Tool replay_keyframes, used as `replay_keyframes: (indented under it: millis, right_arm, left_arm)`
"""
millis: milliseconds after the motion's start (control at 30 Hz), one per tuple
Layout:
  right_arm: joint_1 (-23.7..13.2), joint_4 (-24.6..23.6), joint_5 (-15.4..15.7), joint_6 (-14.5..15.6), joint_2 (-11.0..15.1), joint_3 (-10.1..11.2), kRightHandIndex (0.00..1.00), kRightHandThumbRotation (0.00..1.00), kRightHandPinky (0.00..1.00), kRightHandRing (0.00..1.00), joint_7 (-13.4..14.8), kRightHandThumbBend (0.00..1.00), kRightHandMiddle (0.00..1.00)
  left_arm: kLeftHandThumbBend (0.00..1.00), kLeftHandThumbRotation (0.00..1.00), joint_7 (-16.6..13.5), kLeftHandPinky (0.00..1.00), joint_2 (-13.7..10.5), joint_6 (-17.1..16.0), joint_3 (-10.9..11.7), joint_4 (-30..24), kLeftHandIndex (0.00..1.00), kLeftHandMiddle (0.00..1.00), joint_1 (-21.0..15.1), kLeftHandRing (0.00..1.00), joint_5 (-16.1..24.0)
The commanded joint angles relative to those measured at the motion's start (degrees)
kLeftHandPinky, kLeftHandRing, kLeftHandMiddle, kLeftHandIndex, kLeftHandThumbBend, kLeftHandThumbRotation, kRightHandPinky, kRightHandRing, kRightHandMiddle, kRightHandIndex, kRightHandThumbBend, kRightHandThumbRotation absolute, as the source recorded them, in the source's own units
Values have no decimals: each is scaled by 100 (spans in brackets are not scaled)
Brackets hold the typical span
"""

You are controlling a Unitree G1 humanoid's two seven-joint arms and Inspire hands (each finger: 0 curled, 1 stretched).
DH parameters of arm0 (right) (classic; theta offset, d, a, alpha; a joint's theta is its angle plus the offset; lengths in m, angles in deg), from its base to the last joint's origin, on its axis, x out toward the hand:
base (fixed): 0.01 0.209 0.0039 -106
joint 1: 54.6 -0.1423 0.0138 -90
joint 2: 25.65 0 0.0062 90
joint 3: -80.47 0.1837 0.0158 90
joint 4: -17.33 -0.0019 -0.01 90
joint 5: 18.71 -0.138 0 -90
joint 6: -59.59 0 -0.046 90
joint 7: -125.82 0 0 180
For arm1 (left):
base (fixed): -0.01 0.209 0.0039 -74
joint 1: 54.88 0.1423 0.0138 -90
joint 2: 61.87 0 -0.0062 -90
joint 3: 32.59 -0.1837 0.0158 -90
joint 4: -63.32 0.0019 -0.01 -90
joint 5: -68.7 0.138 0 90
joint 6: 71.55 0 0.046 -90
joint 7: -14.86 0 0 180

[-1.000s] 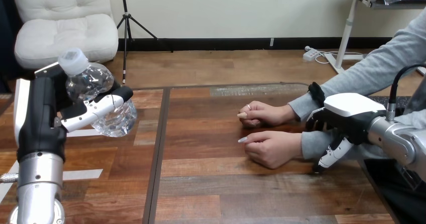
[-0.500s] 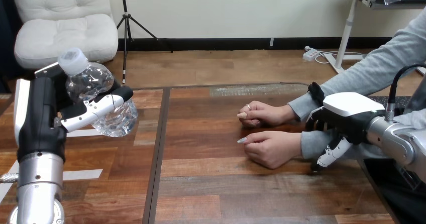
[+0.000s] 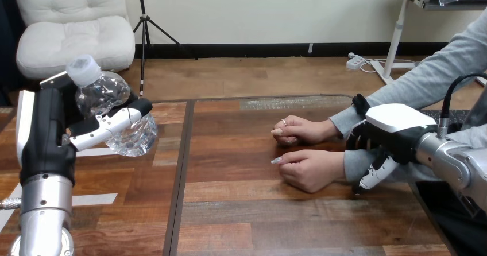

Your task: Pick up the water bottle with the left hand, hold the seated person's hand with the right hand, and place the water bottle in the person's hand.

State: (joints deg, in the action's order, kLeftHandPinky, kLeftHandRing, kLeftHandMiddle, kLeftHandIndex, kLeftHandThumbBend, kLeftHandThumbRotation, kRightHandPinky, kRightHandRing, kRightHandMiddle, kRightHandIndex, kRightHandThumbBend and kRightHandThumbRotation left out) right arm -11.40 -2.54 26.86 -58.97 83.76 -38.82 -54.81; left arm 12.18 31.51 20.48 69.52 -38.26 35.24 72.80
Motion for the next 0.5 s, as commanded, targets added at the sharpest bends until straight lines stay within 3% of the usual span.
replay_keyframes:
  millis: [0, 467]
  right_arm:
    - [-371, -104, -55, -44, -124, 4, 67, 33, 59, 64, 268, 97, 67]
    - [-383, -92, 192, 66, -203, -217, 61, 39, 53, 56, 666, 100, 59]
  left_arm:
    - [72, 0, -1, 28, -34, -230, 47, -317, 40, 39, -256, 34, -50]
    - [71, 0, -13, 28, -13, -155, 39, -348, 40, 39, -264, 34, -41]
